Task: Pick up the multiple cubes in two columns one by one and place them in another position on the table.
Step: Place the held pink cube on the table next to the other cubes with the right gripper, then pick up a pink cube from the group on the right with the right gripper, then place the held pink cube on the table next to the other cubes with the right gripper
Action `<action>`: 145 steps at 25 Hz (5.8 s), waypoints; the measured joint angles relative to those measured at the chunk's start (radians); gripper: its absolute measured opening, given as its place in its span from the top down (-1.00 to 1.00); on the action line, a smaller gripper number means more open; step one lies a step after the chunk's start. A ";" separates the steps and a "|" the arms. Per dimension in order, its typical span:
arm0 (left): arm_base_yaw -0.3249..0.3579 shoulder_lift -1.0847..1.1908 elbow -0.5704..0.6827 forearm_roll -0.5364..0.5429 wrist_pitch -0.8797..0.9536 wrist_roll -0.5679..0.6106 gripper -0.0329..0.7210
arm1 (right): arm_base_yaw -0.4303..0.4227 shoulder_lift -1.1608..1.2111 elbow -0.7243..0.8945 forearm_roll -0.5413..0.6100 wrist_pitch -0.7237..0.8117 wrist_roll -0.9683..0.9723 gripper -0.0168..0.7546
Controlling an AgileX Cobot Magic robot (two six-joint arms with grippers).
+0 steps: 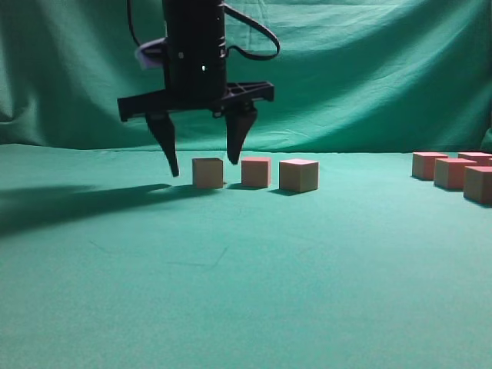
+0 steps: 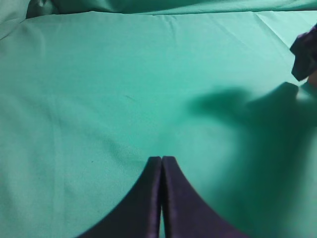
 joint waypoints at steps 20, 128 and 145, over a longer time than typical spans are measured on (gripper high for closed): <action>0.000 0.000 0.000 0.000 0.000 0.000 0.91 | 0.000 -0.410 -0.130 0.015 0.078 -0.178 -0.32; 0.000 0.000 0.000 0.000 0.000 0.000 0.91 | 0.078 -0.198 0.316 0.129 -0.072 0.226 0.26; 0.000 0.000 0.000 0.000 0.000 0.000 0.91 | 0.078 -0.149 0.315 0.073 -0.155 0.310 0.26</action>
